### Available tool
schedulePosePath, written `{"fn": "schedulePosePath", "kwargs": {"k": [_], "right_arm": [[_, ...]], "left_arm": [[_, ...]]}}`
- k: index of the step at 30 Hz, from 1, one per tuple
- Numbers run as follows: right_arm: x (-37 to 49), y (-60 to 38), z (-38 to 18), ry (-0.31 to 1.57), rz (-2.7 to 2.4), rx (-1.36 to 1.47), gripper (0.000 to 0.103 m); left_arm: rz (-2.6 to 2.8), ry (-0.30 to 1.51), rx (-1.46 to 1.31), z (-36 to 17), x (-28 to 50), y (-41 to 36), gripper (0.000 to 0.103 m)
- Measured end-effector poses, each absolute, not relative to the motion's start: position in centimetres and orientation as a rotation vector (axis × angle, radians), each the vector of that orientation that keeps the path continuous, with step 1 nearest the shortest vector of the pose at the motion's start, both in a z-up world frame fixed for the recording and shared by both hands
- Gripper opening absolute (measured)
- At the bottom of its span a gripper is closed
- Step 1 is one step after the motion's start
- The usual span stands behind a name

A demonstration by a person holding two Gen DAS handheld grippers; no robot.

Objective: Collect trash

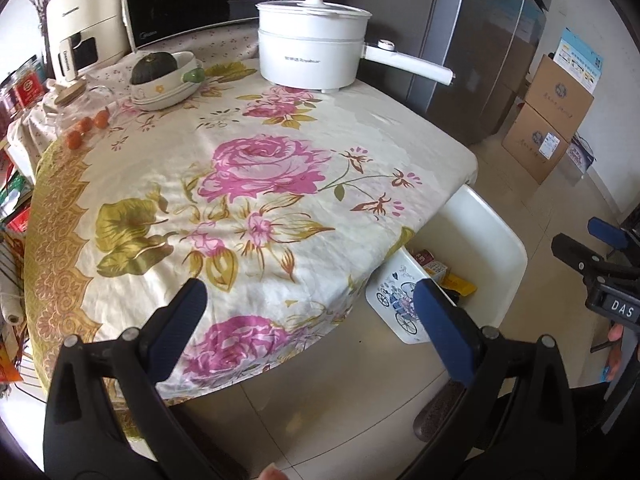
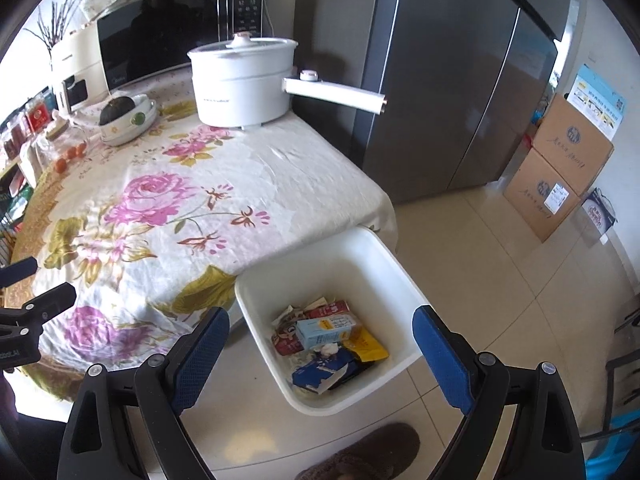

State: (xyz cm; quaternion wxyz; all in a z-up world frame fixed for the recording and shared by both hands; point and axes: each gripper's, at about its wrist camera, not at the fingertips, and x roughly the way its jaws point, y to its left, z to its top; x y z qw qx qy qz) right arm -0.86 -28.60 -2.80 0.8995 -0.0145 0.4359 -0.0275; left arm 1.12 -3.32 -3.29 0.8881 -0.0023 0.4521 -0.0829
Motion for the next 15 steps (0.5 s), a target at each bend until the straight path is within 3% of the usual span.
{"fn": "schedulePosePath", "kwargs": {"k": [11,15], "right_arm": [[-5.4,-26.3,0.0,0.734,-0.029,-0.018,0.094],[-5.9,-25.7,0.3,0.707,-0.037,-0.033,0.099]], "left_arm": [[-0.081,0.845,0.024,-1.8,-2.9,-2.4,0.102],[-0.086,0.804,0.036,-1.1,-3.8,-2.0,0.102]]}}
